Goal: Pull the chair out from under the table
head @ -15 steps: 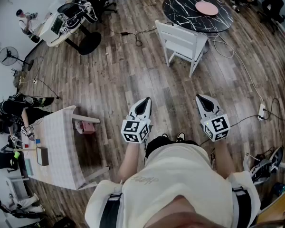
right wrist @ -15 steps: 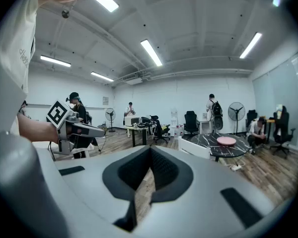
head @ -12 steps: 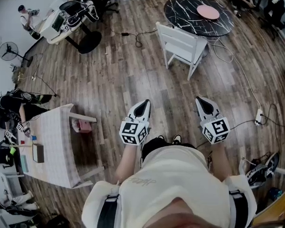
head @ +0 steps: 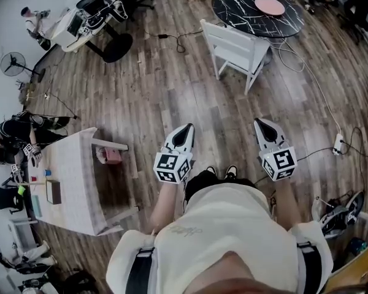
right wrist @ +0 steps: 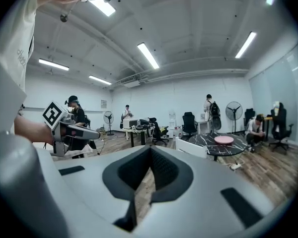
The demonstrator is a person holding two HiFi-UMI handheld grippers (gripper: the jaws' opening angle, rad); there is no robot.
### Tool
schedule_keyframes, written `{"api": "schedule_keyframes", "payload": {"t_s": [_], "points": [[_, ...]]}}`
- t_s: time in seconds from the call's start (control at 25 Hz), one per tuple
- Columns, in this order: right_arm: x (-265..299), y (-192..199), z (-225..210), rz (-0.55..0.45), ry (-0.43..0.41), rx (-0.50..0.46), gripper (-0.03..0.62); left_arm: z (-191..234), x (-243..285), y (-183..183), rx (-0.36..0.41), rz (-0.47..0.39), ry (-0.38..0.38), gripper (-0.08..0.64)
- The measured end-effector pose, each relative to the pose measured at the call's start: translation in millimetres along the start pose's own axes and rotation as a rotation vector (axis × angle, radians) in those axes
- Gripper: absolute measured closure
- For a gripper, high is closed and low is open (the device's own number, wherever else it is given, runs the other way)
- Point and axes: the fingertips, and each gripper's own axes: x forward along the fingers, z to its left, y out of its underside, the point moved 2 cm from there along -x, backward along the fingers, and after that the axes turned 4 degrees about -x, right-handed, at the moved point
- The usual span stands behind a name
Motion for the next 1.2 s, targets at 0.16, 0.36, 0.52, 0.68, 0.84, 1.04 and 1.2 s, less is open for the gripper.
{"api": "schedule_keyframes", "payload": {"t_s": [0.16,0.36,0.52,0.68,0.84,1.04,1.2], "points": [[0.1,5.7,-2.6,-0.003,-0.001,0.020,0.589,-1.1,1.4,1.4,0.002,-0.003,0.004,0.543],[-0.6,11.8,-11.4,0.007,0.009,0.025,0.589,-5.6,10.2,1.3,0.016,0.009,0.008,0.543],[-0.2,8.7,-16.6,-0.005,0.009,0.023,0.585,-3.3,17.6,-5.1,0.059,-0.003,0.001,0.527],[3.3,9.9,-15.5,-0.014,-0.009,0.030,0.421,-1.2,18.5,-4.7,0.083,0.009,0.018,0.419],[7.6,8.2,-14.4,-0.003,-0.011,0.038,0.431,9.9,16.3,-6.2,0.058,0.004,-0.015,0.419],[22.8,17.8,-11.9,0.036,-0.035,0.047,0.431,28.5,11.5,-2.8,0.012,-0.002,-0.051,0.419],[45.1,24.9,-2.3,0.074,-0.056,0.039,0.433,54.7,11.0,4.8,-0.022,0.003,-0.065,0.419]]}}
